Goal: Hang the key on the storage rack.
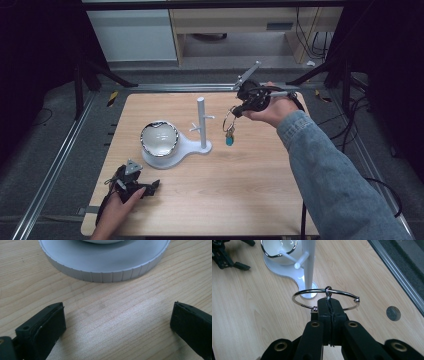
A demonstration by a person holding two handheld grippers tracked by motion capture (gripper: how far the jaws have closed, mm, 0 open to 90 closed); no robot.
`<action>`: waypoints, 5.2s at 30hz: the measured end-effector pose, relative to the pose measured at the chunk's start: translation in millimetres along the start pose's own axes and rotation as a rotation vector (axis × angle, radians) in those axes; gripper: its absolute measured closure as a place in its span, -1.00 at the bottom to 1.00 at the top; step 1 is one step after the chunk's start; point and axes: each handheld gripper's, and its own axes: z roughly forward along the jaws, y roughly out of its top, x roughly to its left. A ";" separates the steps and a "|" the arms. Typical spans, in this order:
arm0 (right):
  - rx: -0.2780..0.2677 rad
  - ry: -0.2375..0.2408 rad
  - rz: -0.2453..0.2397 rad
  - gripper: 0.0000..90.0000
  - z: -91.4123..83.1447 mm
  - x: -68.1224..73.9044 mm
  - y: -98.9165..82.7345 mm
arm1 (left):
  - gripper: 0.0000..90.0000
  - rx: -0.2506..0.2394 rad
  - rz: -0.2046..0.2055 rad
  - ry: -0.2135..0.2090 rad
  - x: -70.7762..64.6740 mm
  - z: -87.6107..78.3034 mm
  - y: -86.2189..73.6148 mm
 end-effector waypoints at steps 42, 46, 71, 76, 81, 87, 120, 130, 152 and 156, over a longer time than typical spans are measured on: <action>0.006 0.031 -0.053 0.99 16.3 13.9 40.5 | -1.00 0.000 0.001 -0.001 0.1 0.0 0.0; 0.009 0.036 -0.051 0.99 19.2 13.4 41.7 | -1.00 0.000 0.001 -0.001 0.1 0.0 0.0; 0.048 0.058 -0.036 0.99 41.5 8.4 45.8 | -1.00 0.001 0.002 -0.002 0.2 -0.1 0.1; 0.050 0.054 -0.034 0.98 43.6 6.7 47.6 | -1.00 0.001 0.002 -0.002 0.2 -0.1 0.0; 0.059 0.058 -0.025 0.98 47.0 2.7 46.5 | -1.00 0.001 0.003 -0.003 0.1 -0.1 0.0; 0.078 0.076 -0.020 0.98 53.2 -1.0 46.2 | -1.00 0.001 0.003 -0.003 0.2 -0.1 0.0; -0.023 -0.035 0.053 0.07 43.8 -9.7 35.0 | -1.00 0.001 0.004 -0.004 0.2 -0.1 0.0; -0.020 -0.162 0.112 -0.79 47.6 -15.4 29.8 | -1.00 0.001 0.004 -0.004 0.2 -0.1 0.0; -0.111 -0.225 0.124 -0.79 26.8 -19.9 4.1 | -1.00 0.001 0.004 -0.004 0.1 -0.1 -0.1; -0.121 -0.232 0.138 -0.79 22.8 -20.6 -4.3 | -1.00 0.001 0.004 -0.004 0.1 -0.1 -0.1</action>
